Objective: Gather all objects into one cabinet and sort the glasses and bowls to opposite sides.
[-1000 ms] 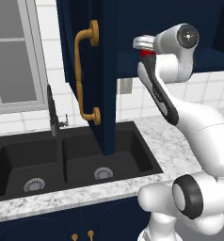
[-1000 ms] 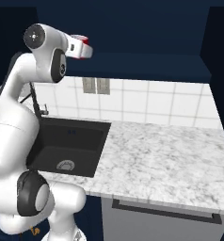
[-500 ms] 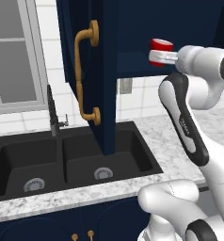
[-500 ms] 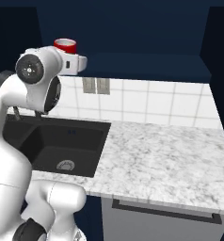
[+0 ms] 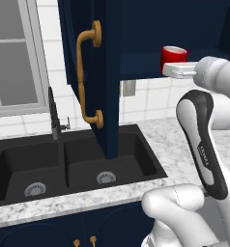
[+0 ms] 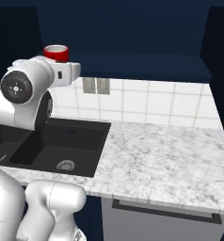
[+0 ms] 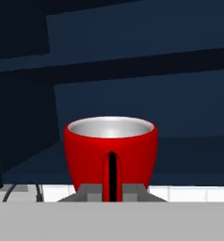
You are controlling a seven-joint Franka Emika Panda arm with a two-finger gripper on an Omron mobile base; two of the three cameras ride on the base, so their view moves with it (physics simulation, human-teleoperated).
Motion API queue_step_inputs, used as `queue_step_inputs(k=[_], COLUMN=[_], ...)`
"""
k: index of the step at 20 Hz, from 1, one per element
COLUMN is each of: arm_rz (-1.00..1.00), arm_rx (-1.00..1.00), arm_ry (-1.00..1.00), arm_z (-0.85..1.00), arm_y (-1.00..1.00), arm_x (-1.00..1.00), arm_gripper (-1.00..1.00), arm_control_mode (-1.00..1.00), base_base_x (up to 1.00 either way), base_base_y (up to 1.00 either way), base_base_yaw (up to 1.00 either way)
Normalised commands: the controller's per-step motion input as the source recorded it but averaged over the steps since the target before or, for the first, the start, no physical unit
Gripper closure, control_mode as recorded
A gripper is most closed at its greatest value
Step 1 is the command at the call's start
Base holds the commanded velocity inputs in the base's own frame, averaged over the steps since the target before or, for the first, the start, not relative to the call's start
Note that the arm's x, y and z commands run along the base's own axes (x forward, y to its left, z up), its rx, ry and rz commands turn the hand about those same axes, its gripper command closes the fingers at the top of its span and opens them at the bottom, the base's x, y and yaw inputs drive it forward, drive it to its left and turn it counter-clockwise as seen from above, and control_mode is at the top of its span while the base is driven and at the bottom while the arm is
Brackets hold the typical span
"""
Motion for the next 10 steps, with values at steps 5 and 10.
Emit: queue_step_inputs(k=[5, 10], arm_rz=[0.00, 0.00], arm_rx=[-0.02, 0.00], arm_ry=[0.00, 0.00], arm_z=[0.00, 0.00], arm_y=[0.00, 0.00], arm_x=[-0.51, -0.28], arm_gripper=[1.00, 1.00], arm_control_mode=[-1.00, 1.00], base_base_x=[0.00, -0.45], base_base_y=[0.00, 0.00], base_base_yaw=[0.00, 0.00])
